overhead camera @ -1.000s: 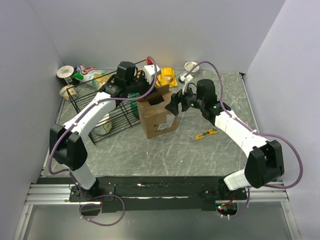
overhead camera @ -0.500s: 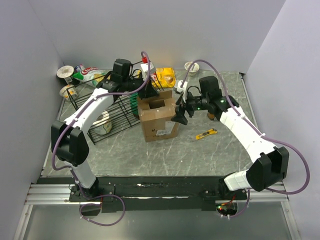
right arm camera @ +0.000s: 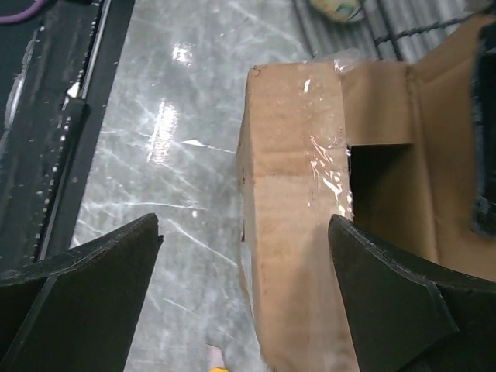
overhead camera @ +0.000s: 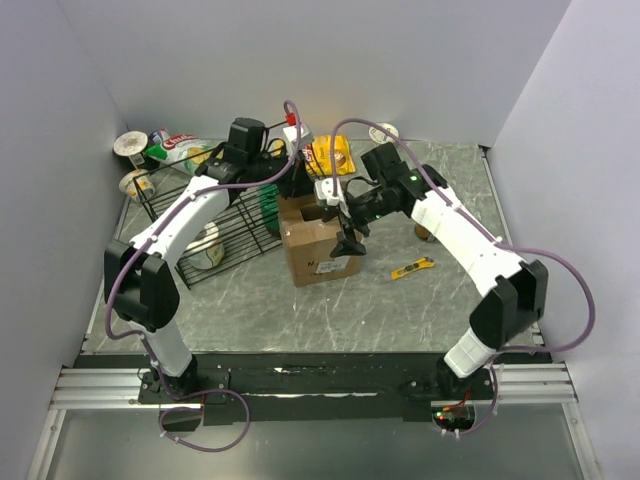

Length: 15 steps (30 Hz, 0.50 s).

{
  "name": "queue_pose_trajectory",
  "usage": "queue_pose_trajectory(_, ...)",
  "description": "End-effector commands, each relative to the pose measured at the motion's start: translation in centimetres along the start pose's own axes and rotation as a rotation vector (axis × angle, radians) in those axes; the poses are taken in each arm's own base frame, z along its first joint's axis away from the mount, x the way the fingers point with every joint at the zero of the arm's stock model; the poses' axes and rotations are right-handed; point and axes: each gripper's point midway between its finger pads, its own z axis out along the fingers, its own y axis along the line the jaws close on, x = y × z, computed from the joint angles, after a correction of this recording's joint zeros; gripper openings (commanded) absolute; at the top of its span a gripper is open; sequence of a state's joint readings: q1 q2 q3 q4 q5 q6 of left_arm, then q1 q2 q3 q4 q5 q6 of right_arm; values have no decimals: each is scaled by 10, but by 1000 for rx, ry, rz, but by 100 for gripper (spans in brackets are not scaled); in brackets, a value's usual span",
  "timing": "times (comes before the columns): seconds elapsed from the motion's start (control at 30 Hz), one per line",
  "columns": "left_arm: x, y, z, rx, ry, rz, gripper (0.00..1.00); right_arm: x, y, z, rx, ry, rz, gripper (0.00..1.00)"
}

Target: Unpack the express box

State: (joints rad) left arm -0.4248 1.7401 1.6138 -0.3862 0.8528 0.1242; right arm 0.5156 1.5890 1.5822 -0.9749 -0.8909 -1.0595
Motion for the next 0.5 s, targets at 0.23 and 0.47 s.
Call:
queue_pose_trajectory(0.23,7,-39,-4,87,14,-41,1,-3,-30,7,77,6,61,97)
queue_pose_trajectory(0.47,4,-38,-5,71,6,-42,1,23,-18,13,34,88,112,95)
